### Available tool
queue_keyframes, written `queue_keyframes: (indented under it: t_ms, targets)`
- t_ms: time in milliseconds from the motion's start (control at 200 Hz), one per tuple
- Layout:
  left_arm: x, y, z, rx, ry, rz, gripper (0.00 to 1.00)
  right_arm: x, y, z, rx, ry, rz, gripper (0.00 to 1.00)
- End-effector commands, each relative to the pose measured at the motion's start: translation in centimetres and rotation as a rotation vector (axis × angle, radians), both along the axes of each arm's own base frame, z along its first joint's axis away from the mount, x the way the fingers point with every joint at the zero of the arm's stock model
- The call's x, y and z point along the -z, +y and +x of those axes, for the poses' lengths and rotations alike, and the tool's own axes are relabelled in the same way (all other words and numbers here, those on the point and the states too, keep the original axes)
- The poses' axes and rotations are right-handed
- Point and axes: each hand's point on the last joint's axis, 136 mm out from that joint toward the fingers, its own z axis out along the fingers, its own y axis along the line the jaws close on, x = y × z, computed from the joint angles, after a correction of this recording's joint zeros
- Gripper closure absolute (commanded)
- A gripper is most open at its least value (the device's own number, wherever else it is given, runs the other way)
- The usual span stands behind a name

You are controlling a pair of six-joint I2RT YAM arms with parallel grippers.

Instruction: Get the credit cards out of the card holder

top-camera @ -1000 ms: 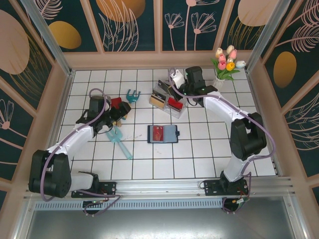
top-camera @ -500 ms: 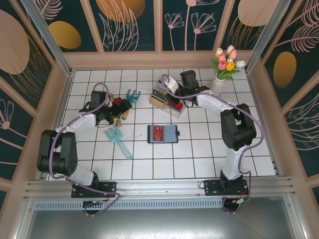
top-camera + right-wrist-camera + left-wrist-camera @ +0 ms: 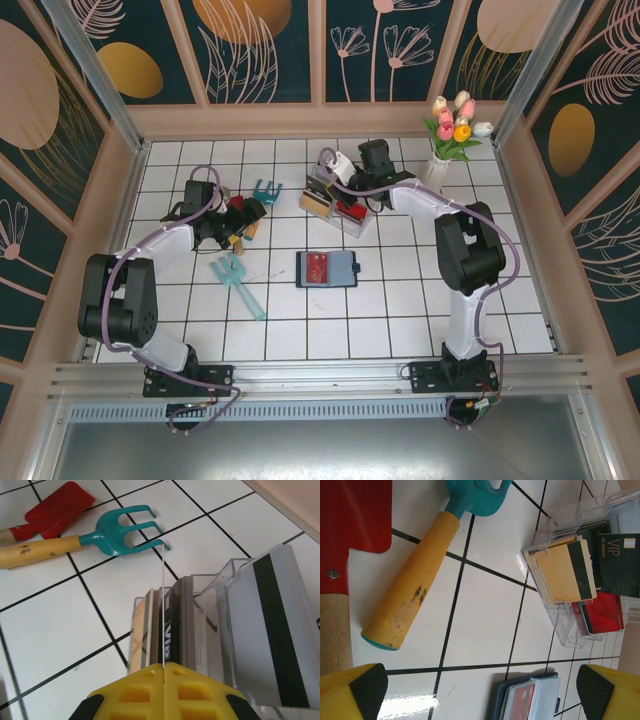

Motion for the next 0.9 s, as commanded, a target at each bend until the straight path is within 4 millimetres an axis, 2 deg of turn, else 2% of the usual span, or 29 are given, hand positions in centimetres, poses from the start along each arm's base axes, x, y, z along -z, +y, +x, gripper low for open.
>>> queue_keyframes:
  t_ms: [0,130,475,896]
  targets:
    - [-0.4,0.0,0.6,0.003,0.006,-0.017,0.01,-0.5,-0.3,1.9,0.013,-0.057,-0.013,1.00]
    - [0.0,-0.1,0.7,0.007,0.016,-0.024,0.02,-0.1,-0.3,1.9,0.006,-0.061,-0.024,1.00]
    - [0.0,-0.5,0.3,0.014,0.024,-0.051,0.02,2.4,-1.1,2.3,0.019,-0.036,-0.136,1.00]
    - [0.3,-0.5,0.0,0.017,0.037,-0.054,0.02,2.7,-0.7,2.0,-0.008,-0.031,-0.148,1.00]
